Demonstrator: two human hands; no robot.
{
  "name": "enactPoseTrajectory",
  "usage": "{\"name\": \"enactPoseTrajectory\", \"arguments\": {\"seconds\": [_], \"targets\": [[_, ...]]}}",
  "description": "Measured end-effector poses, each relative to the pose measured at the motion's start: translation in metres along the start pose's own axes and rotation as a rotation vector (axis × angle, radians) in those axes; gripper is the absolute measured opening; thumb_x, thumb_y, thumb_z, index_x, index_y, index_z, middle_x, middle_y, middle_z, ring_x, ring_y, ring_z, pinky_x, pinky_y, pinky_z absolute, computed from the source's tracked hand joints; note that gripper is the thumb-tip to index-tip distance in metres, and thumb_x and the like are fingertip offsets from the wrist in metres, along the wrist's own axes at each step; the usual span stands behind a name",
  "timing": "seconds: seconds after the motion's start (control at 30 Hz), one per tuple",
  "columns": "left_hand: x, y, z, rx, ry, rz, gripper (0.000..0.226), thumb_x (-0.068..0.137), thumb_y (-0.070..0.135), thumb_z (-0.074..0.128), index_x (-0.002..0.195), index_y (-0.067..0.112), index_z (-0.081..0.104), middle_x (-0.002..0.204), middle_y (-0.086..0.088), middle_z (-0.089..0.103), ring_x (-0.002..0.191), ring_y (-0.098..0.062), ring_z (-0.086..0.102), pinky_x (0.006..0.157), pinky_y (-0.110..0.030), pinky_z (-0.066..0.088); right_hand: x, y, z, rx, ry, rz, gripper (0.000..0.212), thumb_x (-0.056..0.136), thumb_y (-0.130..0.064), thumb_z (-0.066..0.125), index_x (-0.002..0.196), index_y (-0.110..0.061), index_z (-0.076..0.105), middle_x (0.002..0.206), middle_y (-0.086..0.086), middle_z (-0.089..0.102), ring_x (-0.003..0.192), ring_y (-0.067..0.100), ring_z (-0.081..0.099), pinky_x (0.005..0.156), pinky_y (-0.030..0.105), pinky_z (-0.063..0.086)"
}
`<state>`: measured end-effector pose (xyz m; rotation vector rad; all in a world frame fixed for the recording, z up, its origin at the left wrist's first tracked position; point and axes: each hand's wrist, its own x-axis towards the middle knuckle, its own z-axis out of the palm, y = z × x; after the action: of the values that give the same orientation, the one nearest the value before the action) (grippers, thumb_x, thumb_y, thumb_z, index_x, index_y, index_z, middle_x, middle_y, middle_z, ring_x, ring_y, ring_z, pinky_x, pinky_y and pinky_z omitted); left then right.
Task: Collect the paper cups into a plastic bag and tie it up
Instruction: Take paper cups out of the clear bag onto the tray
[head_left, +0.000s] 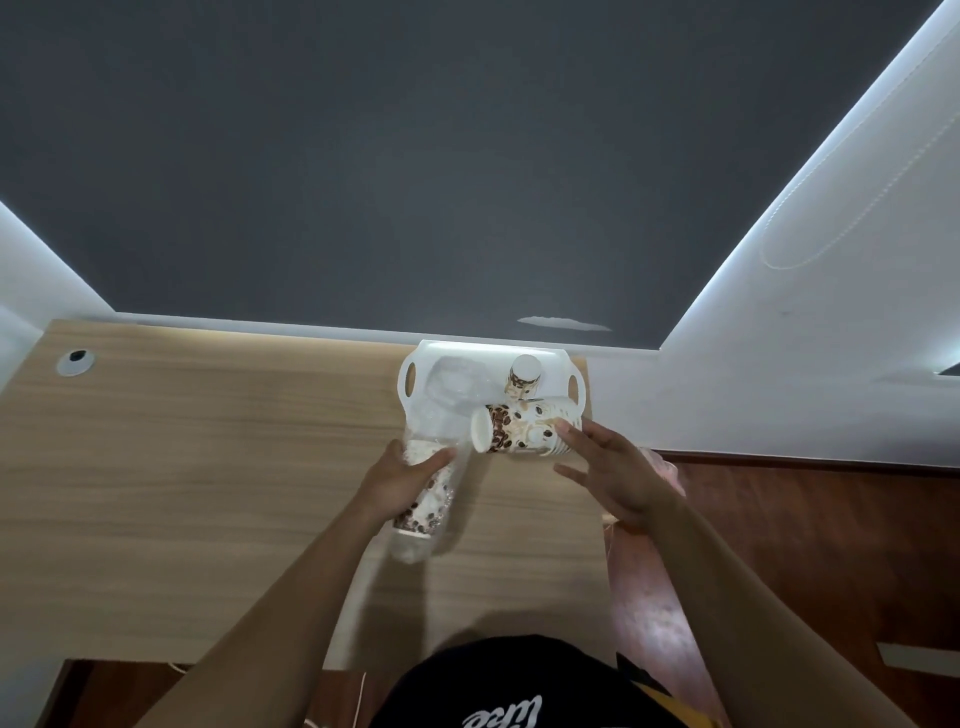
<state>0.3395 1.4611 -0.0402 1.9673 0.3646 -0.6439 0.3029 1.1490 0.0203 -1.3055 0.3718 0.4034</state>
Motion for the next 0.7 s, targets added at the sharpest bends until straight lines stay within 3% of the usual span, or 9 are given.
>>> {"name": "enactPoseTrajectory", "arguments": {"seconds": [0.07, 0.2, 0.3, 0.37, 0.47, 0.53, 0.7], "targets": [[-0.005, 0.010, 0.009, -0.135, -0.090, 0.082, 0.063, 0.085, 0.079, 0.080, 0.130, 0.036, 0.073, 0.109, 0.005, 0.088, 0.097, -0.020, 0.086, 0.100, -0.055, 0.066, 0.002, 0.002, 0.009, -0.034, -0.036, 0.032, 0.036, 0.097, -0.032, 0.079, 0.128, -0.014, 0.078, 0.140, -0.008, 0.076, 0.135, 0.002, 0.065, 0.119, 0.051, 0.050], [-0.013, 0.027, 0.021, -0.346, -0.157, 0.078, 0.060, 0.089, 0.072, 0.081, 0.136, 0.037, 0.068, 0.119, 0.000, 0.086, 0.108, -0.025, 0.085, 0.098, -0.061, 0.067, 0.005, 0.004, 0.017, -0.161, 0.047, -0.009, 0.019, 0.109, -0.020, 0.066, 0.125, -0.010, 0.070, 0.108, -0.010, 0.080, 0.117, 0.013, 0.071, 0.109, 0.042, 0.060], [-0.011, 0.036, 0.024, -0.372, -0.129, 0.086, 0.071, 0.084, 0.079, 0.081, 0.133, 0.030, 0.070, 0.116, -0.005, 0.086, 0.106, -0.027, 0.085, 0.097, -0.061, 0.068, 0.009, 0.006, 0.022, -0.245, 0.106, -0.021, 0.053, 0.111, -0.019, 0.064, 0.160, -0.021, 0.044, 0.144, 0.004, 0.063, 0.129, 0.028, 0.066, 0.105, 0.046, 0.063], [-0.010, 0.044, 0.026, -0.381, -0.120, 0.096, 0.066, 0.087, 0.077, 0.080, 0.130, 0.027, 0.072, 0.113, -0.006, 0.087, 0.104, -0.028, 0.085, 0.095, -0.057, 0.069, 0.013, 0.008, 0.026, -0.268, 0.103, -0.002, 0.059, 0.113, -0.017, 0.058, 0.166, -0.029, 0.037, 0.152, 0.004, 0.053, 0.136, 0.032, 0.062, 0.108, 0.048, 0.061], [-0.007, 0.057, 0.029, -0.376, -0.126, 0.137, 0.046, 0.100, 0.065, 0.074, 0.122, 0.025, 0.078, 0.106, -0.010, 0.087, 0.099, -0.030, 0.085, 0.088, -0.049, 0.068, 0.020, 0.017, 0.025, -0.476, 0.013, -0.079, 0.065, 0.108, -0.006, 0.061, 0.164, -0.035, 0.043, 0.158, -0.008, 0.054, 0.144, 0.019, 0.057, 0.107, 0.025, 0.056], [-0.006, 0.062, 0.031, -0.368, -0.144, 0.166, 0.044, 0.102, 0.063, 0.073, 0.124, 0.026, 0.079, 0.109, -0.007, 0.087, 0.102, -0.029, 0.085, 0.094, -0.051, 0.068, 0.024, 0.018, 0.029, -0.591, 0.001, -0.103, 0.066, 0.104, -0.015, 0.069, 0.161, -0.037, 0.045, 0.155, -0.014, 0.059, 0.141, 0.006, 0.057, 0.109, 0.024, 0.052], [0.000, 0.064, 0.035, -0.346, -0.117, 0.168, 0.074, 0.084, 0.078, 0.083, 0.137, 0.030, 0.065, 0.122, 0.010, 0.084, 0.111, -0.011, 0.082, 0.105, -0.047, 0.065, 0.044, 0.007, 0.036, -0.578, 0.067, -0.202, 0.041, 0.097, -0.020, 0.084, 0.134, -0.024, 0.069, 0.125, -0.011, 0.080, 0.117, 0.001, 0.074, 0.099, 0.018, 0.058]]}}
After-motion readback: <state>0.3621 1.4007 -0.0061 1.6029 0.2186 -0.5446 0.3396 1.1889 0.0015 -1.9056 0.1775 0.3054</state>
